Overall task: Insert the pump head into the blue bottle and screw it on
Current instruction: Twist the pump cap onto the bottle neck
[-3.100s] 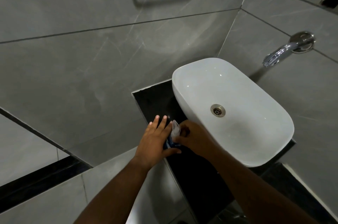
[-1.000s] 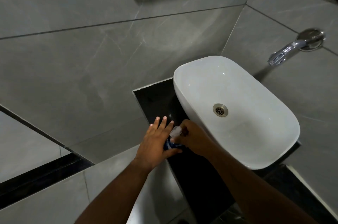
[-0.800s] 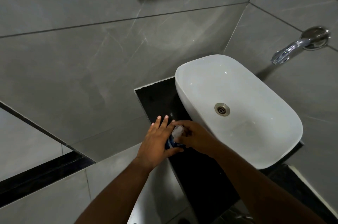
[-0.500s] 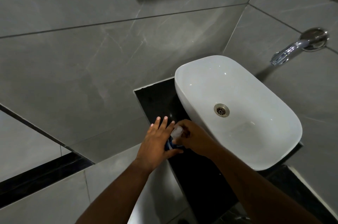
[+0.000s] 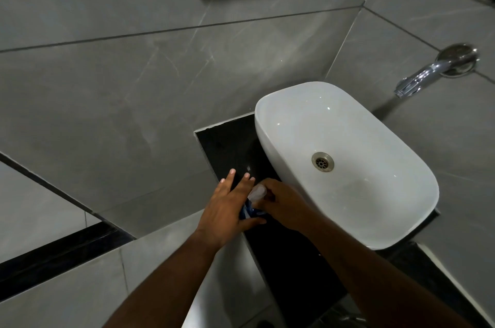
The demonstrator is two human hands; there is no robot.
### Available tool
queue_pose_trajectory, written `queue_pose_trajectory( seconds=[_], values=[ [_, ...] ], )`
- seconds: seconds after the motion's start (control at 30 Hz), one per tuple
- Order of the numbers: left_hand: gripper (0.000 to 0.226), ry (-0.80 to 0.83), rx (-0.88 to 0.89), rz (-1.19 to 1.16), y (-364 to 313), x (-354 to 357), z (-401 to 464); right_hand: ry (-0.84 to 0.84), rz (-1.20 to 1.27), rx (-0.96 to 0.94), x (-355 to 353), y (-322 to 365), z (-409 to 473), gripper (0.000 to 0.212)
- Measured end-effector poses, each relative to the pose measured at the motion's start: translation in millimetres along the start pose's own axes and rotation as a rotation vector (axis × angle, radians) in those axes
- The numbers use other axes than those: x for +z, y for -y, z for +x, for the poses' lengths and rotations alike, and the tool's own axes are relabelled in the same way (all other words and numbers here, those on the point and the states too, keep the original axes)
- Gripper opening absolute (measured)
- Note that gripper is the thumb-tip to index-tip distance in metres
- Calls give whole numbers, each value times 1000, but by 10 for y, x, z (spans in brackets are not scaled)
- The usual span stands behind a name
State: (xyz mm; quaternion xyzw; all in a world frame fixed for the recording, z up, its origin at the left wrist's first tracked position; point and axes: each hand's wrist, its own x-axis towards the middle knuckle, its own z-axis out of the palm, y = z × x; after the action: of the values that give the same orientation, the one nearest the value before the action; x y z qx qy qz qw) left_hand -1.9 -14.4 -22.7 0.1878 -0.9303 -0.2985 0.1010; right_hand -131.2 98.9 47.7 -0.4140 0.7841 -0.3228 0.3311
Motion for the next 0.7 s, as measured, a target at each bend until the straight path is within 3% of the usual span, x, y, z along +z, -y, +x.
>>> queue_pose_trajectory(
  seconds=[0.17, 0.57, 0.7],
  values=[
    [94, -8, -17, -40, -13, 11, -10, 53, -104, -25, -62, 0, 20, 22],
    [90, -14, -27, -26, 37, 17, 41, -47, -105, -22, 37, 29, 41, 17],
    [91, -47, -38, -85, -113, -74, -31, -1, -174, -46, -130, 92, -63, 42]
  ],
)
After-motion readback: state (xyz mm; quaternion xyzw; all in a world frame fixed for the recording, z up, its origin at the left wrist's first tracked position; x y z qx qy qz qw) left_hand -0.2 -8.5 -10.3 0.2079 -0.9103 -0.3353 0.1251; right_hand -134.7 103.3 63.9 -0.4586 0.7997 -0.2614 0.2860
